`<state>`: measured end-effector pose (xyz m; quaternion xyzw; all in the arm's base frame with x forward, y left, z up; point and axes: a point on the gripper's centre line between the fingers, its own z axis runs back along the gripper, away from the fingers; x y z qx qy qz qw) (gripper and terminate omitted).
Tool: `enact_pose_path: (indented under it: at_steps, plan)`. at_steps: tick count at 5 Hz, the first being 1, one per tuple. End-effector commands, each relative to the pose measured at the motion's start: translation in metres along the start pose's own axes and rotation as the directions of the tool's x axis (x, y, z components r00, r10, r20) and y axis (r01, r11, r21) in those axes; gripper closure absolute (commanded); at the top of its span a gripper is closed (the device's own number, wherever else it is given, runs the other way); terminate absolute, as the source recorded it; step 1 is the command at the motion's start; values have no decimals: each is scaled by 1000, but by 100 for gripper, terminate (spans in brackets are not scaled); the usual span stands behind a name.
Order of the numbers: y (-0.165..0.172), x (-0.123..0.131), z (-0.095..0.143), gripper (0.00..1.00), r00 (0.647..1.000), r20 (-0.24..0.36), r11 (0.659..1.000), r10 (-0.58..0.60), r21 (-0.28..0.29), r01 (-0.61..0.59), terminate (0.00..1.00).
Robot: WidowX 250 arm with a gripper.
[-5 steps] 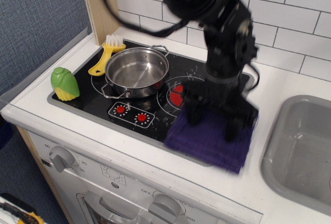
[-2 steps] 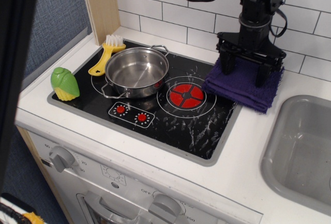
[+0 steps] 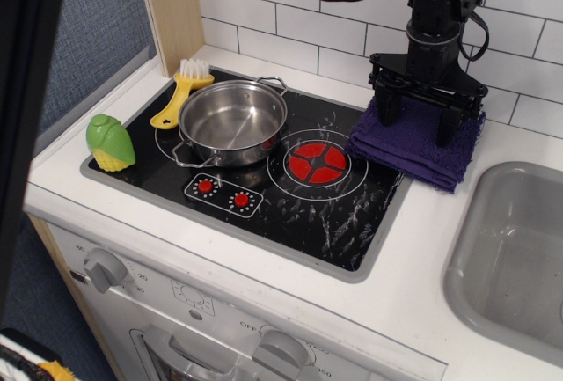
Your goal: Move the purple towel to the back right corner of the stove
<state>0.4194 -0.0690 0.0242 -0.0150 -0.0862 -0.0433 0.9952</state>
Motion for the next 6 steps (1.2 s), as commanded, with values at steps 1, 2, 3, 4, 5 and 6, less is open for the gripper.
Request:
enact_pose_path:
  at_steps: [1,2,3,4,5,6]
  plan:
    - [4,27,95,0,995,103,1000,16,3,-17,0]
    - [4,23,110,0,995,96,1000,6,2,-6,0]
    - [10,10,111,0,999,48,998,-21,54,18,0]
    - [10,10,111,0,999,48,998,-21,54,18,0]
    - [10,10,111,0,999,48,998,-21,54,18,0]
    - [10,10,111,0,999,48,998,-21,54,18,100]
